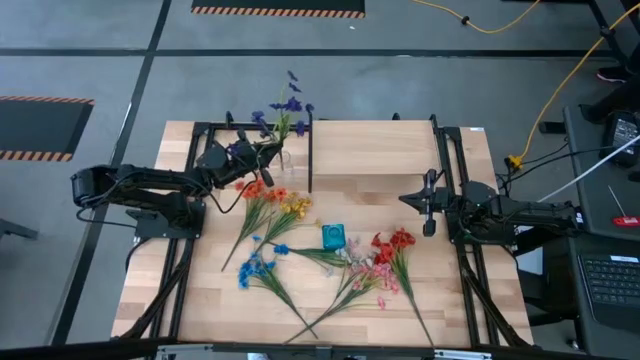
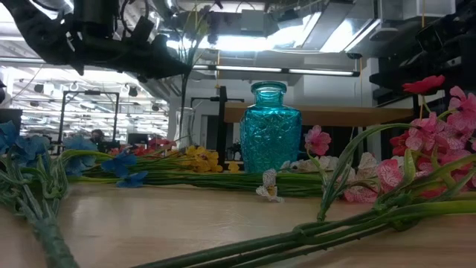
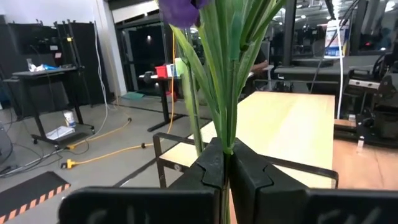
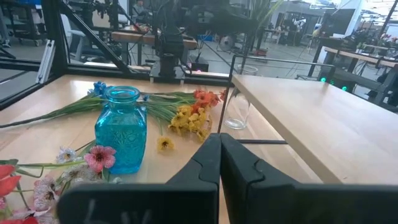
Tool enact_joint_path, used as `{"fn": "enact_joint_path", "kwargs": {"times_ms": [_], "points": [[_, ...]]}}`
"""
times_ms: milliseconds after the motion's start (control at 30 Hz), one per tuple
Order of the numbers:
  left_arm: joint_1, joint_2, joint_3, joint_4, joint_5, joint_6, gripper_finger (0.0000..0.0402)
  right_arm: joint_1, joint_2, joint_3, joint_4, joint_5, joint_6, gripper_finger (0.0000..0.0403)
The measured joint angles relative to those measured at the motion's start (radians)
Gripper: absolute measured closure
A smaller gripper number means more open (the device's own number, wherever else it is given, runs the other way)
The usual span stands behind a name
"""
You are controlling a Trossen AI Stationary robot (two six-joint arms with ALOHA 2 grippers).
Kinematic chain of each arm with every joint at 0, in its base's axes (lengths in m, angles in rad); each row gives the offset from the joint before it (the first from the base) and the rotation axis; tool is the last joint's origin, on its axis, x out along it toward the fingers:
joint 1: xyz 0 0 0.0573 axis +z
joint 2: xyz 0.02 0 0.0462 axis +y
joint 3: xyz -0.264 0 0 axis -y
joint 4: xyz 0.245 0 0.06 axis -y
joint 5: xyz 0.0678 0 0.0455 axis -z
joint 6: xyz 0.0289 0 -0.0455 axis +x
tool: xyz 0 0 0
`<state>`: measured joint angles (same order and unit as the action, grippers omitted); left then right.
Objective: Pick and place flowers into a vace then onto a shelf
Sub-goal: Put the purple flowers into the transparent vase, then put the orange flowers into the transparent vase
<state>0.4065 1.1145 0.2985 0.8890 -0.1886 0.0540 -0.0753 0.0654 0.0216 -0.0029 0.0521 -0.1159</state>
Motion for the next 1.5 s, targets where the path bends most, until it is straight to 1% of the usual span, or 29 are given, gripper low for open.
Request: {"fn": "enact_joint_path", "kwargs": {"times_ms": [267, 467, 633, 767, 1000, 1233, 1433, 1500], "points": [[0.0, 0.001, 0.0, -0.063, 0.0, -0.006, 0.0365, 0.0, 0.0, 0.0, 0.0, 0.0, -0.02, 0.0395], [0.0, 0.001, 0.0, -0.079, 0.0, -0.007, 0.0343, 0.0, 0.0, 0.0, 0.0, 0.0, -0.02, 0.0395], [0.0, 0.001, 0.0, -0.177, -0.031, -0.017, 0.0326, 0.0, 0.0, 0.0, 0.0, 0.0, -0.02, 0.0395], [0.0, 0.001, 0.0, -0.233, -0.046, -0.034, 0.0316, 0.0, 0.0, 0.0, 0.0, 0.0, -0.021, 0.0395], [0.0, -0.011, 0.0, -0.248, -0.045, -0.033, 0.0305, 0.0, 0.0, 0.0, 0.0, 0.0, -0.024, 0.0395], [-0.008, -0.087, 0.0, -0.347, -0.024, -0.041, 0.0299, 0.0, 0.0, 0.0, 0.002, 0.023, -0.024, 0.0395], [-0.06, -0.203, -0.001, -0.449, -0.028, -0.041, 0.0299, 0.0, 0.0, 0.0, 0.006, 0.04, -0.025, 0.0395], [-0.087, -0.238, -0.001, -0.466, -0.048, -0.057, 0.0302, 0.0, 0.0, 0.0, 0.006, 0.04, -0.025, 0.0395]]}}
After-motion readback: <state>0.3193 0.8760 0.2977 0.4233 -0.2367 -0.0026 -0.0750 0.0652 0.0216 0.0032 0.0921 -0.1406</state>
